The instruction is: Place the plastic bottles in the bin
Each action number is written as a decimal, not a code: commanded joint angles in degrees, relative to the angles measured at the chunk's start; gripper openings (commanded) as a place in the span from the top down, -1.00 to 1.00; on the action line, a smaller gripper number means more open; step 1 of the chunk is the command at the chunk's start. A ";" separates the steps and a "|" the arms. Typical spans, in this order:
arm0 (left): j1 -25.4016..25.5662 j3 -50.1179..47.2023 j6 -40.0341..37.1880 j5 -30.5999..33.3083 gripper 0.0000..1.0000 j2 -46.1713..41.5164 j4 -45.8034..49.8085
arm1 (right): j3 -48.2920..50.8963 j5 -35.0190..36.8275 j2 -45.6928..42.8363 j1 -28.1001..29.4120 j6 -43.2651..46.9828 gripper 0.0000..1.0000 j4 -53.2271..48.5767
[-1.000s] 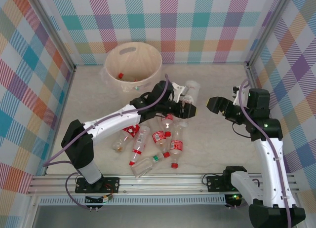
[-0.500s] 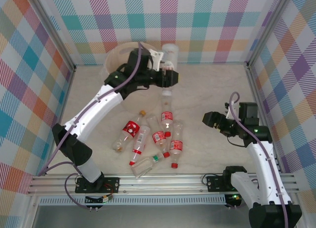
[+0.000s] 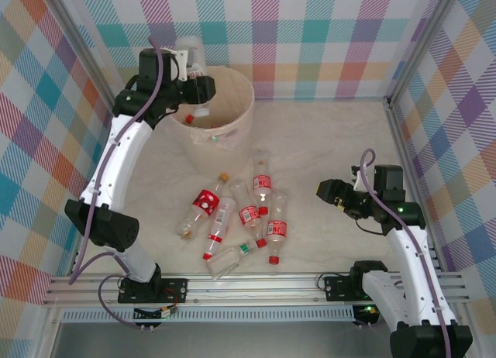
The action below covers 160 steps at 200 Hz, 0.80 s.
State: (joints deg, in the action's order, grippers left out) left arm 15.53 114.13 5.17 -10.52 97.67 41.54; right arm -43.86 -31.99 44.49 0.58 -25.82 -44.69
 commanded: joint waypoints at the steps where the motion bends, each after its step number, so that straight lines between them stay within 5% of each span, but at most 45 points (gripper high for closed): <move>1: -0.06 1.30 -6.05 1.88 0.67 3.78 6.40 | 1.52 -0.90 -1.94 0.00 -1.58 -0.85 -1.52; 67: 0.89 -6.30 -11.30 -0.90 0.66 5.82 5.70 | 3.85 -1.44 2.31 0.12 -3.07 -0.85 4.00; 131: 1.45 -7.84 -13.52 -2.04 0.21 7.36 4.97 | 4.86 0.07 9.43 0.07 -6.25 -0.84 11.05; 160: 1.52 -8.81 -13.77 -3.20 0.15 7.68 4.38 | 4.95 3.92 11.19 0.12 -6.97 -0.84 13.65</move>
State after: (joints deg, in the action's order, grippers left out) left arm 16.43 106.24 -7.14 -11.49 104.66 45.93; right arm -39.13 -30.92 54.54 0.60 -31.27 -34.94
